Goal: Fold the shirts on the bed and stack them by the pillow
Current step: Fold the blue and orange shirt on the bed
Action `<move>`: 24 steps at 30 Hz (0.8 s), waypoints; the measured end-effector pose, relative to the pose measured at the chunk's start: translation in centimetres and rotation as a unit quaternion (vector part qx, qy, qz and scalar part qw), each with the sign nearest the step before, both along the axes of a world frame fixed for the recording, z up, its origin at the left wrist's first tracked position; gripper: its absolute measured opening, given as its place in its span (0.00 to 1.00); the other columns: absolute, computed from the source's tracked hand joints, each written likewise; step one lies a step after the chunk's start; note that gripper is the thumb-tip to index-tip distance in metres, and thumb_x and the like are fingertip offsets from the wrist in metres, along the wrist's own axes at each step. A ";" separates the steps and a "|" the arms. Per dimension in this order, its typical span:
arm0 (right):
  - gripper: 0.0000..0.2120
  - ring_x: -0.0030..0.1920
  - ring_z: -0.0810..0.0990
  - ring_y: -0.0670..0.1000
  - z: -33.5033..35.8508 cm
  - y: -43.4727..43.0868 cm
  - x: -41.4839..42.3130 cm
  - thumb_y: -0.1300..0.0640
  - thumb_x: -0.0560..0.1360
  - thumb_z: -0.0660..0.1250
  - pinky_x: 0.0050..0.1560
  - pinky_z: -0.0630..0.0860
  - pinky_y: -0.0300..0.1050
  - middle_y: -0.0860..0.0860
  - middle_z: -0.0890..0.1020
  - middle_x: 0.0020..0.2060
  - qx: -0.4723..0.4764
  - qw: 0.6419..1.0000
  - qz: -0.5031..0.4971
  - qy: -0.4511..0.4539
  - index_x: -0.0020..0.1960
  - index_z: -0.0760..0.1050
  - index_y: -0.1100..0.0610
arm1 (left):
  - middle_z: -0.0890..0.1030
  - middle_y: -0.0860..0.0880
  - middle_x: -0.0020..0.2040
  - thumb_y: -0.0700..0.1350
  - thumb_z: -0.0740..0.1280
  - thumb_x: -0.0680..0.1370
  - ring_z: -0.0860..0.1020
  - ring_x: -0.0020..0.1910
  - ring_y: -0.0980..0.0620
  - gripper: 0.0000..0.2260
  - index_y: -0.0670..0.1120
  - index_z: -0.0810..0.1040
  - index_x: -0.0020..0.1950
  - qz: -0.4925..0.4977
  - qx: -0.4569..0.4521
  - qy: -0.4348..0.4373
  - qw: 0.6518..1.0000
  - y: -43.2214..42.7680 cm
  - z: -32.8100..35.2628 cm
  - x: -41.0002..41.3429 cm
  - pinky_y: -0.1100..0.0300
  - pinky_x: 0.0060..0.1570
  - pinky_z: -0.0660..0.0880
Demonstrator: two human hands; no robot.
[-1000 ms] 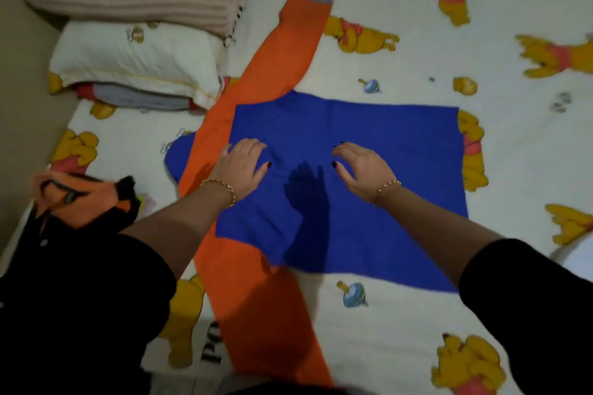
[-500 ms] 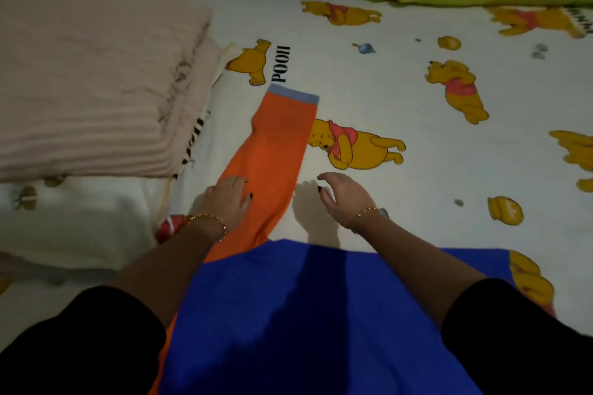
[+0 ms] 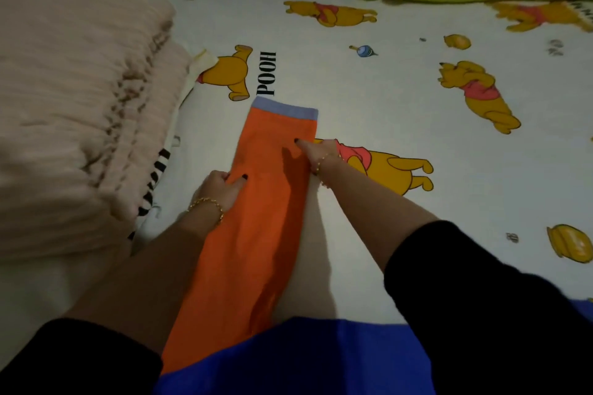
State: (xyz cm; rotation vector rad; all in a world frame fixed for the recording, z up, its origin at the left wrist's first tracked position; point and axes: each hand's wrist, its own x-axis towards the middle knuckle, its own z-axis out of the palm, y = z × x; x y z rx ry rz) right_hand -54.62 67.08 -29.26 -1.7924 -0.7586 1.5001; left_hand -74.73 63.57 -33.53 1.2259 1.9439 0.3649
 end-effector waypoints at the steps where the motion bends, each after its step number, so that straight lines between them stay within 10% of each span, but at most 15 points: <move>1: 0.10 0.38 0.73 0.51 0.3 0.6 0.1 0.53 0.77 0.65 0.33 0.72 0.39 0.51 0.75 0.40 -0.007 1.000 -0.003 0.008 0.51 0.75 0.61 | 0.78 0.44 0.59 0.64 0.65 0.69 0.77 0.55 0.43 0.33 0.44 0.72 0.66 -0.001 -0.010 -0.027 1.000 0.4 0.2 0.3 0.48 0.60 0.73; 5: 0.24 0.36 0.76 0.53 -0.3 2.7 -0.4 0.54 0.73 0.72 0.31 0.71 0.42 0.55 0.77 0.38 -0.017 1.000 0.009 0.023 0.64 0.72 0.65 | 0.81 0.44 0.55 0.64 0.65 0.61 0.79 0.51 0.44 0.34 0.46 0.77 0.61 0.015 -0.011 -0.077 0.997 2.1 0.7 0.6 0.50 0.59 0.74; 8: 0.30 0.54 0.79 0.59 -1.1 3.9 -0.8 0.53 0.70 0.74 0.52 0.77 0.53 0.58 0.78 0.57 -0.021 0.999 0.010 0.030 0.67 0.69 0.63 | 0.80 0.43 0.55 0.65 0.67 0.60 0.79 0.51 0.42 0.38 0.43 0.75 0.64 0.052 -0.039 -0.111 0.992 3.2 1.0 0.7 0.48 0.59 0.75; 15: 0.12 0.36 0.76 0.52 -0.9 5.6 0.1 0.62 0.77 0.60 0.35 0.73 0.42 0.54 0.79 0.37 0.054 0.996 -0.071 0.030 0.58 0.77 0.60 | 0.80 0.42 0.58 0.53 0.72 0.72 0.79 0.53 0.43 0.25 0.42 0.76 0.64 0.040 0.004 -0.109 0.993 5.5 1.9 1.5 0.49 0.59 0.74; 24: 0.14 0.52 0.79 0.57 -5.0 4.4 4.2 0.59 0.79 0.61 0.48 0.78 0.53 0.57 0.81 0.52 0.029 0.973 -0.165 0.160 0.63 0.75 0.56 | 0.81 0.48 0.55 0.52 0.72 0.72 0.78 0.54 0.47 0.17 0.49 0.80 0.58 0.047 0.048 -0.106 0.992 5.1 0.6 3.2 0.53 0.60 0.73</move>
